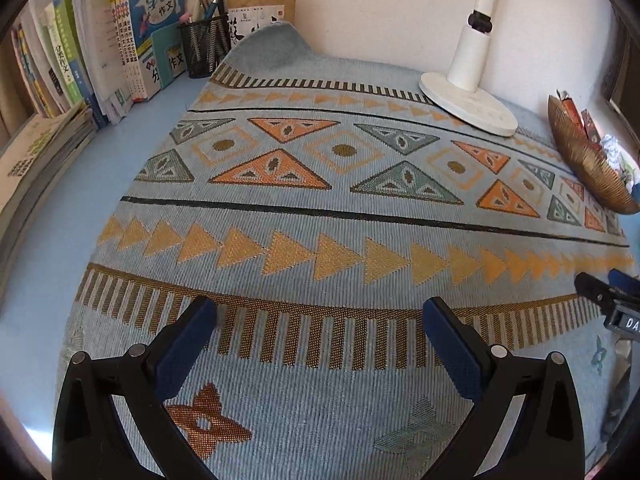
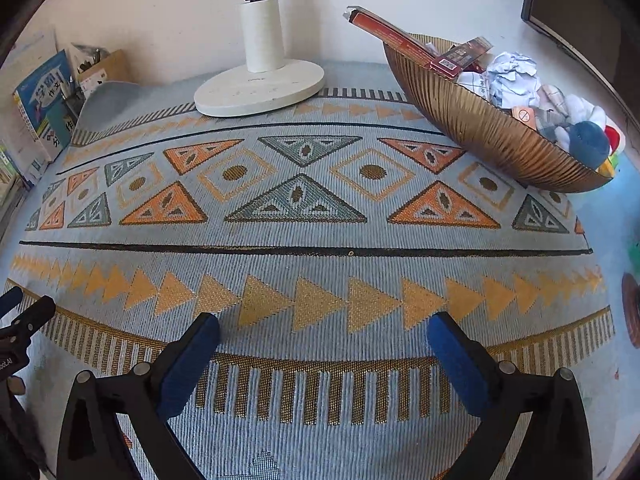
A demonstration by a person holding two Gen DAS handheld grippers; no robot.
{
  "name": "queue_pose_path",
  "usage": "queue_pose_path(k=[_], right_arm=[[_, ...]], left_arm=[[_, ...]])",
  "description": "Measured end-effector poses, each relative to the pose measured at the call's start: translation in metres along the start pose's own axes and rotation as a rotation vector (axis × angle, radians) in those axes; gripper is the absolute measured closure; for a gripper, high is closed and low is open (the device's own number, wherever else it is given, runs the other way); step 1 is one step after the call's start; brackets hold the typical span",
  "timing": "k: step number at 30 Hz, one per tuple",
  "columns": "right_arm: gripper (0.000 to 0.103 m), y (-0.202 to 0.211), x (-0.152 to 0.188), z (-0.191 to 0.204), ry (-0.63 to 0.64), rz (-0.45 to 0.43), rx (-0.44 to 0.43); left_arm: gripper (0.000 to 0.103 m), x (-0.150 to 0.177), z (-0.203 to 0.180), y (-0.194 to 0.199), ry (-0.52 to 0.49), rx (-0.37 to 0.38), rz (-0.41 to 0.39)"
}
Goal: Organize objects
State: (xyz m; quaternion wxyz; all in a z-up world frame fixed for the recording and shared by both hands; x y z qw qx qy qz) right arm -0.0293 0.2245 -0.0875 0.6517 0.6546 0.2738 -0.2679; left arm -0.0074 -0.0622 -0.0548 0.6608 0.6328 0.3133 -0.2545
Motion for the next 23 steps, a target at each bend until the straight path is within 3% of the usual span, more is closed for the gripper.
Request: queue_pose_path(k=[6,15,23], right_arm=[[0.0,-0.003,-0.006,0.005,0.009,-0.06,-0.002],[0.0,-0.039,-0.042,0.018,0.006,-0.063,-0.001],[0.0,-0.041,-0.044,0.019,0.002,-0.066,0.0]], left_arm=[[0.0,-0.006,0.001,-0.001,0.013,-0.01,-0.011],[0.0,-0.029,0.002,-0.024,0.014,0.004,-0.028],[0.0,-0.032,0.0,-0.028,0.019,-0.002,-0.024]])
Point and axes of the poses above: each gripper's, at about its wrist camera, not at the fingertips, and y roughly against the way its jaws point, z to its left, x to its underside, the point moved 7 cm from there along -y, roughly the way its jaws point, and after that the axes turned 13 degrees about -z, right-handed, at the moved point
